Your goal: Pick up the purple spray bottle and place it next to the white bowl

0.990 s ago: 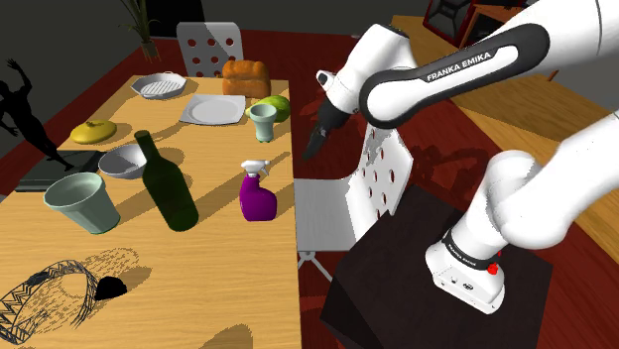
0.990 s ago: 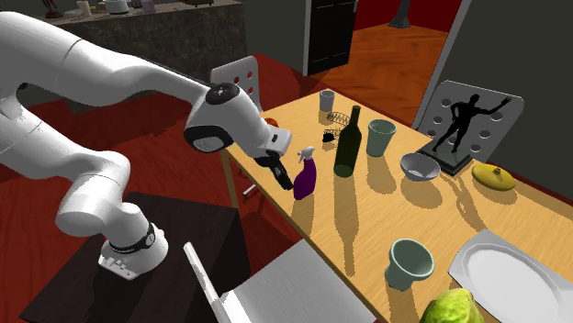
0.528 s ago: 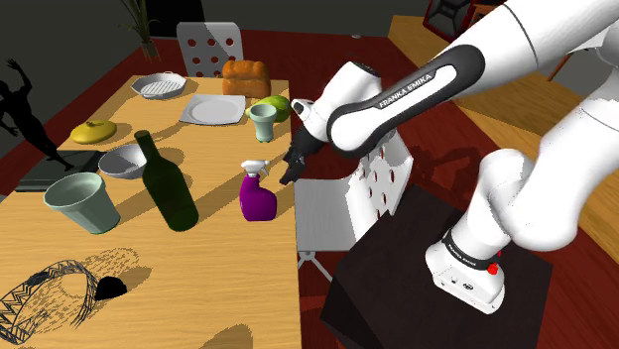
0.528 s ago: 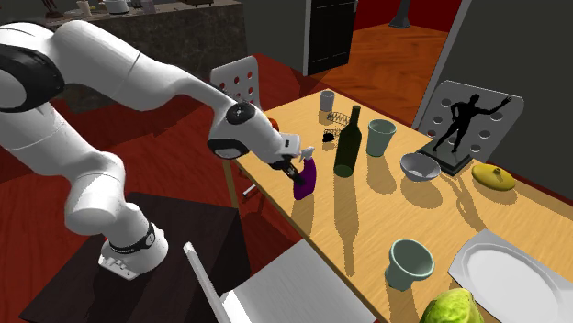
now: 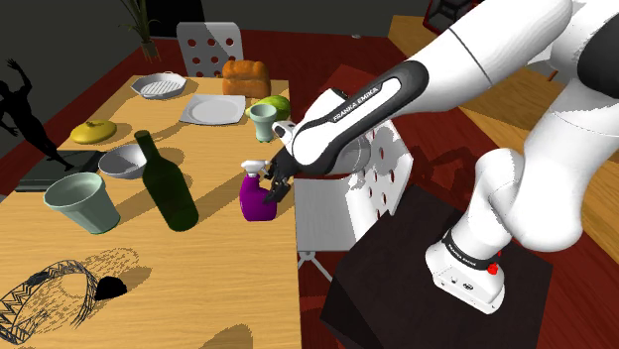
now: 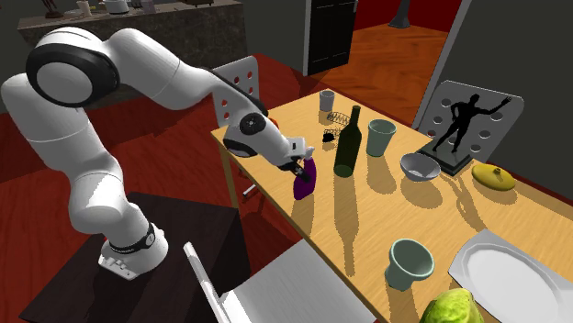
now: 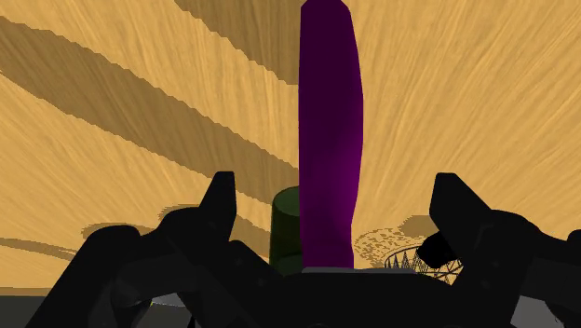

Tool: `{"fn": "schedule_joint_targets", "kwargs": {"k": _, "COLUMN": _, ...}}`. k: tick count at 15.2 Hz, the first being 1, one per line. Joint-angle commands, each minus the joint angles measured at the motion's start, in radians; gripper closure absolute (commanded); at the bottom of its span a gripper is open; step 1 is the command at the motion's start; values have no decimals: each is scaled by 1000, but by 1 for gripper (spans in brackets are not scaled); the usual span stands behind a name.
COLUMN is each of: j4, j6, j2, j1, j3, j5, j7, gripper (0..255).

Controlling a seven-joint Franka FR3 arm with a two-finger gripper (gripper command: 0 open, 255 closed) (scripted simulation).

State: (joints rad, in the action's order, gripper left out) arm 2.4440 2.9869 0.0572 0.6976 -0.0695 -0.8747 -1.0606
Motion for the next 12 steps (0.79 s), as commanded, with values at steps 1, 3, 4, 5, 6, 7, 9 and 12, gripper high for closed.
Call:
{"fn": "schedule_joint_targets", "kwargs": {"k": 1, "j4": -27, "j6": 11, "j2": 39, "j1": -1, "j3": 11, "j5": -55, "j7": -47, "gripper": 0}}
{"fn": "schedule_joint_targets", "kwargs": {"k": 3, "j4": -59, "j6": 24, "j2": 84, "j1": -10, "j3": 30, "j5": -118, "j7": -102, "gripper": 0}}
{"fn": "schedule_joint_targets", "kwargs": {"k": 4, "j4": -58, "j6": 24, "j2": 84, "j1": -12, "j3": 32, "j5": -117, "j7": -102, "gripper": 0}}
{"fn": "schedule_joint_targets", "kwargs": {"k": 5, "j4": -58, "j6": 24, "j2": 84, "j1": -12, "j3": 32, "j5": -117, "j7": -102, "gripper": 0}}
{"fn": "schedule_joint_targets", "kwargs": {"k": 6, "j4": -58, "j6": 24, "j2": 84, "j1": -12, "j3": 32, "j5": -117, "j7": -102, "gripper": 0}}
{"fn": "schedule_joint_targets", "kwargs": {"k": 7, "j4": -58, "j6": 24, "j2": 84, "j1": -12, "j3": 32, "j5": -117, "j7": -102, "gripper": 0}}
{"fn": "schedule_joint_targets", "kwargs": {"k": 9, "j4": -58, "j6": 24, "j2": 84, "j1": -12, "j3": 32, "j5": -117, "j7": -102, "gripper": 0}}
{"fn": "schedule_joint_targets", "kwargs": {"k": 12, "j4": -58, "j6": 24, "j2": 84, "j1": -12, "j3": 32, "j5": -117, "j7": -101, "gripper": 255}}
